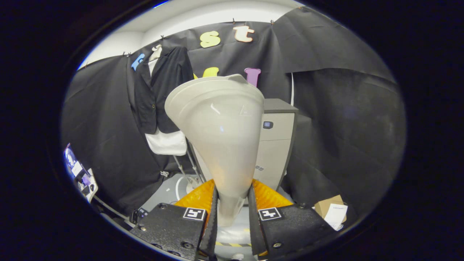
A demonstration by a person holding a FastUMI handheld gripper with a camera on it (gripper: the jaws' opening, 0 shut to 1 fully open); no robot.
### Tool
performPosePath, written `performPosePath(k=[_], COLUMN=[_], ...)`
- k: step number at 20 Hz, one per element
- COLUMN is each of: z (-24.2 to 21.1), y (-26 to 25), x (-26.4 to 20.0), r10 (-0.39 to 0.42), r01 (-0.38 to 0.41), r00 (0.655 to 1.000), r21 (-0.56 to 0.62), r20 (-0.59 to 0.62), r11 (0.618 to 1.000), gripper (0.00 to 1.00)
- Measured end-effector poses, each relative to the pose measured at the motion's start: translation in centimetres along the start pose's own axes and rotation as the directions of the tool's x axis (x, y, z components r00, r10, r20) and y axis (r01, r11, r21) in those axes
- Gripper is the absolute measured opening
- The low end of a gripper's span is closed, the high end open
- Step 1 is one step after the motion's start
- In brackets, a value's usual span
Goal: Iron the clothes twice with a garment steamer, once on the left side and once on the right side.
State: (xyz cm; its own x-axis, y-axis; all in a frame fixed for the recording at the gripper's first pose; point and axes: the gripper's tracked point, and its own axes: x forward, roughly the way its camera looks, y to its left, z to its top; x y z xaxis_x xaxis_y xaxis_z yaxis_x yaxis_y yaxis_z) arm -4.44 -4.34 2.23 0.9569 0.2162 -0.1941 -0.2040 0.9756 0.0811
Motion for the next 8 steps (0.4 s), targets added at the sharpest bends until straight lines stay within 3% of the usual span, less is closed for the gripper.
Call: performPosePath(k=[8], z=[0.13], y=[0.49], x=[-0.35], r10=[0.003], r01=[-0.003], r00=[1.000], r21=[-0.010], r20=[0.000], r11=[1.000], gripper=[0.40])
